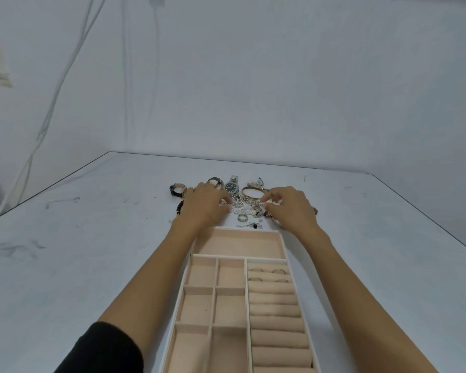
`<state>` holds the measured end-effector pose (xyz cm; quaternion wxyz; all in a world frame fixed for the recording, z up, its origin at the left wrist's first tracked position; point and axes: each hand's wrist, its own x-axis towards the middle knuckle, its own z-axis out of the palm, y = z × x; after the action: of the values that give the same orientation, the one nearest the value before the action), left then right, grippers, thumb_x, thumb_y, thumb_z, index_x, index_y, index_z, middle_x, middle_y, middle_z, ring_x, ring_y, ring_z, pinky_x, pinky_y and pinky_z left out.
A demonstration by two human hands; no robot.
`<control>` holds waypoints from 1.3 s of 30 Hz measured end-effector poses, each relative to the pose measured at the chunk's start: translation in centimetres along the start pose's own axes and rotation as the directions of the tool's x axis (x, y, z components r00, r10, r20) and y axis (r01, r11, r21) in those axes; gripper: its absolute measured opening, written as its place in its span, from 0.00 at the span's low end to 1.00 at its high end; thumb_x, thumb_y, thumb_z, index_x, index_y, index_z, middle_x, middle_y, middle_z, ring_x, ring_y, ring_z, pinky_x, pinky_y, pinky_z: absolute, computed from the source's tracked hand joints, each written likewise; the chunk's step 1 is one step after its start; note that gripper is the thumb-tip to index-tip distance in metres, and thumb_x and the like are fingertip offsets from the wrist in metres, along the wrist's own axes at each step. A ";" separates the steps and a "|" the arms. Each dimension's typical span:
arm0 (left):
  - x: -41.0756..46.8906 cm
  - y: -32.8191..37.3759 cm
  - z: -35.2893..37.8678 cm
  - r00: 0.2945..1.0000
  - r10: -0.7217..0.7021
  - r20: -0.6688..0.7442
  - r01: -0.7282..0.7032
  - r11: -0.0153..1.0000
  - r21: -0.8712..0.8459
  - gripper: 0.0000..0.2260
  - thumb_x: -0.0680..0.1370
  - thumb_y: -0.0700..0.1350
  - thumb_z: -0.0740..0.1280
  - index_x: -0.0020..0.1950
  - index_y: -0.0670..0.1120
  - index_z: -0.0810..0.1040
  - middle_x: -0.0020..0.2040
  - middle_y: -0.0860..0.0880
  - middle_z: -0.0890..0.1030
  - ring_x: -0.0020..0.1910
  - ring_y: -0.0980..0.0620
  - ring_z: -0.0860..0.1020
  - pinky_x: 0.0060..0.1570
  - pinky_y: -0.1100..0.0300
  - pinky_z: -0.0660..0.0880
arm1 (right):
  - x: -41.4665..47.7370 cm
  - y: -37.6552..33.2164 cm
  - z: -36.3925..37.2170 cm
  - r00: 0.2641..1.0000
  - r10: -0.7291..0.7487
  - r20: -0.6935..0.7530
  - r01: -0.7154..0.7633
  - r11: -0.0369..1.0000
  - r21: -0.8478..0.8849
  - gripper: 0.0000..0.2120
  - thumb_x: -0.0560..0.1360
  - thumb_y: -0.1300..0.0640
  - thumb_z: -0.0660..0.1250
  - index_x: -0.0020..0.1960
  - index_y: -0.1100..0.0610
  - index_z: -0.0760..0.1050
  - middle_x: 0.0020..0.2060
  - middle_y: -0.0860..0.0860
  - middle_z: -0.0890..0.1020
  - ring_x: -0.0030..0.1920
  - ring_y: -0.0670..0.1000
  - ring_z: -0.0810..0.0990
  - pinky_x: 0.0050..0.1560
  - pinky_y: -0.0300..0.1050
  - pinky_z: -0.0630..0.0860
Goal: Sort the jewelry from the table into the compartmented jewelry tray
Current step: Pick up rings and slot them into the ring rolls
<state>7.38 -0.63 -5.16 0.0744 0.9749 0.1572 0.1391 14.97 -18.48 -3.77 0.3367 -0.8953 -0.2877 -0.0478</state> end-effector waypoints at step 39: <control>-0.1 -0.2 1.0 0.985 0.029 -0.173 -0.054 0.988 -0.143 0.05 0.74 0.48 0.68 0.50 0.51 0.78 0.47 0.53 0.80 0.53 0.51 0.75 0.51 0.55 0.66 | 1.8 -0.3 2.6 0.963 -0.226 0.149 0.269 0.865 -0.423 0.18 0.79 0.61 0.60 0.60 0.41 0.78 0.56 0.52 0.77 0.57 0.55 0.72 0.55 0.50 0.68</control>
<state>7.50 -0.56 -6.17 0.1295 0.9544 0.1319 0.2345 16.04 -15.80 -5.14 0.1032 -0.9049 -0.3975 -0.1120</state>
